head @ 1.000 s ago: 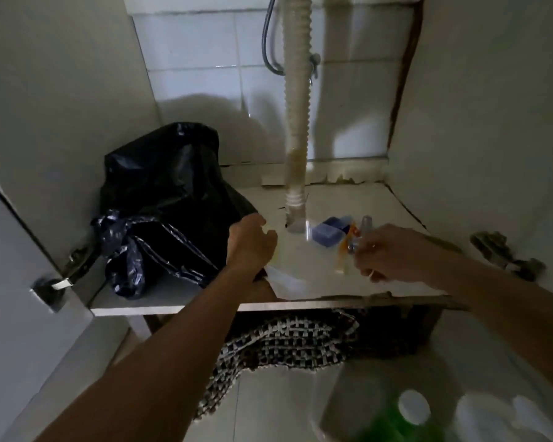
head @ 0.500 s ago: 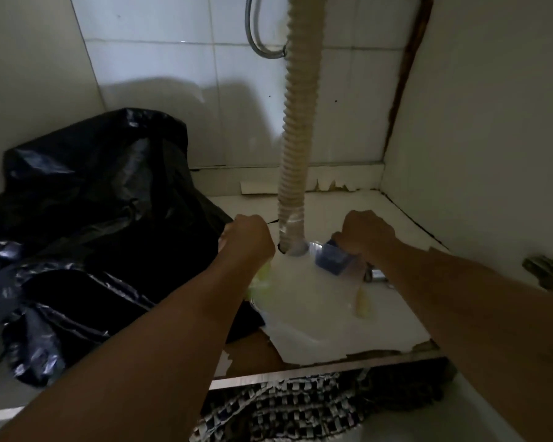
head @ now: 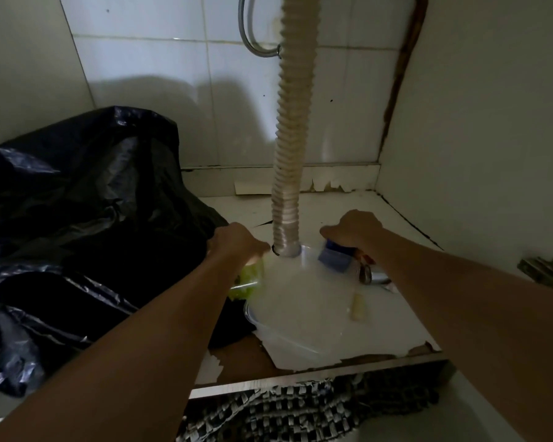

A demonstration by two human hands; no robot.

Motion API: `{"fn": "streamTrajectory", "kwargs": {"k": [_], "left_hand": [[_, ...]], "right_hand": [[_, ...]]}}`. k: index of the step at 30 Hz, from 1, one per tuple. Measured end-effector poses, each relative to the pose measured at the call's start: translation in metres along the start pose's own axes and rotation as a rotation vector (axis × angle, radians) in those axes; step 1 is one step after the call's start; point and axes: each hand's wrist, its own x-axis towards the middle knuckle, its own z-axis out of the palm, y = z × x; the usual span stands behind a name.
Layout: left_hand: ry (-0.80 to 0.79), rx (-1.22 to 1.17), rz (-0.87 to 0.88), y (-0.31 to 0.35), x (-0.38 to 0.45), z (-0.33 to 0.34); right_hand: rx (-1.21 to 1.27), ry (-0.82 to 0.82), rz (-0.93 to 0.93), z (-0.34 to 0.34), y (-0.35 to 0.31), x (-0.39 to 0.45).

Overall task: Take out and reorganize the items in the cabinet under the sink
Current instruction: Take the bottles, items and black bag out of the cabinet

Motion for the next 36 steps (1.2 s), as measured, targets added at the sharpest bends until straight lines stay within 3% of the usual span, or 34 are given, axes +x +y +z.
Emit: {"fn": "streamTrajectory", "kwargs": {"k": [5,10,15,17,22,25,29,36], "left_hand": [[0.184,-0.19,0.065,0.008,-0.018,-0.016],[0.37,-0.309,0.22,0.008,-0.054,-0.029],[0.492,-0.405,0.335,0.002,-0.121,-0.045],[0.493,-0.415,0.358,0.0,-0.151,-0.051],[0.314,-0.333,0.414,-0.004,-0.214,-0.05],[0.063,-0.373,0.448,-0.016,-0.24,-0.039],[-0.207,-0.251,0.475,-0.046,-0.261,-0.015],[-0.45,-0.046,0.33,-0.102,-0.263,0.024]], "right_hand": [[0.429,0.186,-0.011,-0.03,0.002,-0.021],[0.61,0.284,-0.107,-0.056,0.022,-0.083],[0.707,0.268,-0.09,-0.057,0.057,-0.161],[0.864,0.222,-0.071,-0.058,0.068,-0.19],[1.219,-0.061,0.089,-0.041,0.082,-0.257],[1.273,-0.226,0.089,-0.029,0.082,-0.287],[1.107,-0.328,0.078,-0.008,0.092,-0.313],[0.638,-0.658,-0.075,0.026,0.104,-0.343]]}}
